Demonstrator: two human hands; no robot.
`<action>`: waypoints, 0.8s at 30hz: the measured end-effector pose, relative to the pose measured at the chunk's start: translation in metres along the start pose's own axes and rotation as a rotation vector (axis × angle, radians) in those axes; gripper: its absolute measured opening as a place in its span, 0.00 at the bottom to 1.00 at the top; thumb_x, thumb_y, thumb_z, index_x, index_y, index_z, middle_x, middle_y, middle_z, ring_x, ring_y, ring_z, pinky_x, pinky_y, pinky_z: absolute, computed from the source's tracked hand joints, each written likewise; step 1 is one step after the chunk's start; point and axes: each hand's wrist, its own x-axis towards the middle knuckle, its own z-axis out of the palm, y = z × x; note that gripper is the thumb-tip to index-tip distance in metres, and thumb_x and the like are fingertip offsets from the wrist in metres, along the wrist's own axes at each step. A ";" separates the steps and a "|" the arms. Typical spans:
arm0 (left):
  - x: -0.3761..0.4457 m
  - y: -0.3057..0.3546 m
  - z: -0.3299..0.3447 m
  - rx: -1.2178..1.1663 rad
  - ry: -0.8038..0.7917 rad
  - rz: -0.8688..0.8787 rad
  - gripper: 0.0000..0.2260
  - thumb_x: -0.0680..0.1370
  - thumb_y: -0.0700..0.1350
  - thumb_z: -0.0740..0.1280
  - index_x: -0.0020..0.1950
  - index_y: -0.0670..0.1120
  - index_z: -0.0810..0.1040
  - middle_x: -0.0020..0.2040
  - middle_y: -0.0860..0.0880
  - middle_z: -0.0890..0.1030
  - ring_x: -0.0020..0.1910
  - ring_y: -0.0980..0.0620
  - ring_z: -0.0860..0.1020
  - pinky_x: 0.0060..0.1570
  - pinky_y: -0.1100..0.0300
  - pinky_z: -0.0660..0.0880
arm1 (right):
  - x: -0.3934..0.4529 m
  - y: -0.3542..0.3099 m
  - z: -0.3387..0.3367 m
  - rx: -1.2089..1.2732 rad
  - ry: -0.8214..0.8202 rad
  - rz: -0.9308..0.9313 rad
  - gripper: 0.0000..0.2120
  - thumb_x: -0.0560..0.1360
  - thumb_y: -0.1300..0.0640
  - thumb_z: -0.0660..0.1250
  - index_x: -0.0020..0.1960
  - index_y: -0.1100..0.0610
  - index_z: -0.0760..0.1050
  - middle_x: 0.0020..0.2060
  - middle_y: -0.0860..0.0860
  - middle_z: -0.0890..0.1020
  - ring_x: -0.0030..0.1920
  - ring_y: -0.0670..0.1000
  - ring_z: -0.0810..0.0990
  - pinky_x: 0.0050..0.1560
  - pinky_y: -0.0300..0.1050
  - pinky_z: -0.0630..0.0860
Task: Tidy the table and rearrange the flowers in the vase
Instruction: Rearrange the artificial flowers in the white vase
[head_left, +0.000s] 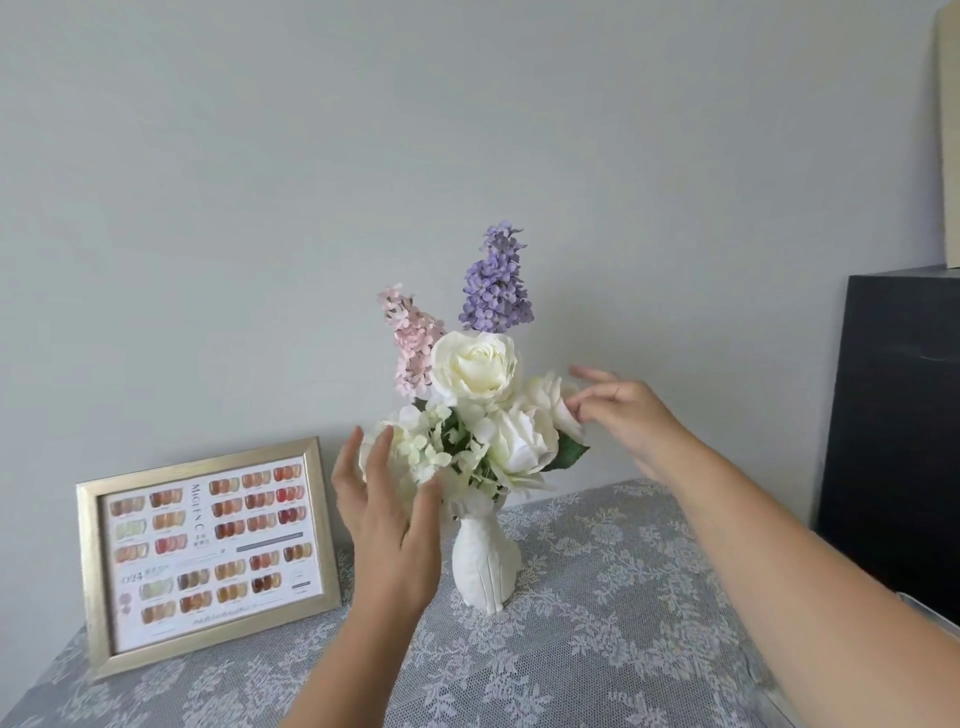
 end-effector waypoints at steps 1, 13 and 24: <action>-0.002 -0.002 0.000 -0.005 -0.004 0.001 0.25 0.76 0.53 0.59 0.74 0.56 0.63 0.73 0.61 0.53 0.73 0.60 0.55 0.68 0.56 0.56 | 0.002 0.003 -0.002 0.026 -0.065 -0.009 0.17 0.71 0.70 0.65 0.35 0.51 0.84 0.61 0.45 0.76 0.57 0.42 0.76 0.59 0.42 0.71; 0.021 0.004 -0.006 0.022 -0.145 0.098 0.27 0.78 0.58 0.59 0.77 0.61 0.57 0.66 0.63 0.61 0.63 0.74 0.64 0.52 0.81 0.64 | 0.008 0.008 0.031 0.105 0.130 -0.145 0.13 0.75 0.60 0.70 0.44 0.41 0.83 0.45 0.41 0.86 0.45 0.49 0.83 0.43 0.44 0.81; 0.041 -0.018 -0.018 -0.039 -0.256 0.055 0.28 0.78 0.55 0.51 0.78 0.62 0.51 0.76 0.69 0.54 0.73 0.74 0.49 0.69 0.69 0.49 | 0.003 0.018 0.033 0.172 0.239 -0.113 0.09 0.75 0.51 0.67 0.50 0.40 0.83 0.48 0.45 0.86 0.49 0.49 0.84 0.51 0.51 0.80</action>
